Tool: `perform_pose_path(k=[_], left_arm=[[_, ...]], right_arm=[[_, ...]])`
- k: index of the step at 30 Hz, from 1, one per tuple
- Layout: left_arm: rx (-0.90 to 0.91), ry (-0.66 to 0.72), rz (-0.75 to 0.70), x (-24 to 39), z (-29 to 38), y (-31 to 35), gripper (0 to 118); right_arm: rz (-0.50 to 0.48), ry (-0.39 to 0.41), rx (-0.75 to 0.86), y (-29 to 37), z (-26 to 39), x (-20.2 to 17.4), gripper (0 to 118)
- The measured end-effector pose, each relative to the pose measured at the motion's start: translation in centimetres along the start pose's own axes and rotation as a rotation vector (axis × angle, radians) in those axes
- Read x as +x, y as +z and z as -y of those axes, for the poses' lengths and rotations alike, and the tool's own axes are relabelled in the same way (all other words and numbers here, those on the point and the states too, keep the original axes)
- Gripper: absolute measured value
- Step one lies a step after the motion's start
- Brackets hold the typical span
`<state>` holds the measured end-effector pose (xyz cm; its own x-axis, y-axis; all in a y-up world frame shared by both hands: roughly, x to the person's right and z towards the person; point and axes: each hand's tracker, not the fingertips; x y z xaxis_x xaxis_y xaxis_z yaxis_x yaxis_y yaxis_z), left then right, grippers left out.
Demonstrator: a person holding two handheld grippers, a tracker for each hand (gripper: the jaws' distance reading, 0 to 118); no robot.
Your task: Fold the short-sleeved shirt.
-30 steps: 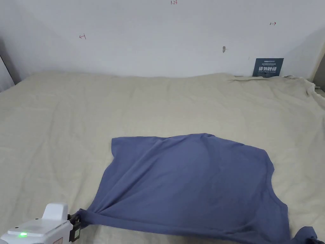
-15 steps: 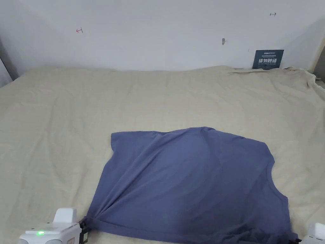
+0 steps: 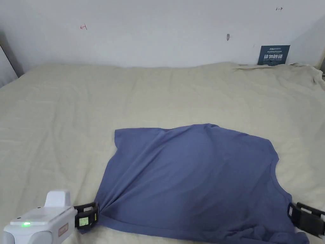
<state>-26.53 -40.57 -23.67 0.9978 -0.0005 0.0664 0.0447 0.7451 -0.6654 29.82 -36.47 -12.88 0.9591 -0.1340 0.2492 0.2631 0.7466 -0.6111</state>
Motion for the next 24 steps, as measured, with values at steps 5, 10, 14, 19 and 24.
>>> perform_pose_path(k=[5,10,14,19,24], left_arm=[[0.085,0.002,-0.008,0.6,-1.8,2.3,111],[0.229,0.049,-0.006,1.4,-2.2,4.3,104],[0.307,0.036,-0.012,2.5,-1.5,5.1,64],[0.308,0.023,0.024,3.2,-0.9,5.1,0],[0.271,-0.001,0.026,3.5,-0.7,4.6,0]], right_arm=[[0.01,0.032,0.155,3.7,-2.0,-0.9,92],[0.048,0.068,0.32,6.2,-2.2,-2.1,91],[0.075,0.114,0.377,6.9,-1.6,-3.1,63],[0.072,0.146,0.407,7.1,-1.2,-3.8,0],[0.054,0.135,0.4,6.8,-1.2,-4.0,0]])
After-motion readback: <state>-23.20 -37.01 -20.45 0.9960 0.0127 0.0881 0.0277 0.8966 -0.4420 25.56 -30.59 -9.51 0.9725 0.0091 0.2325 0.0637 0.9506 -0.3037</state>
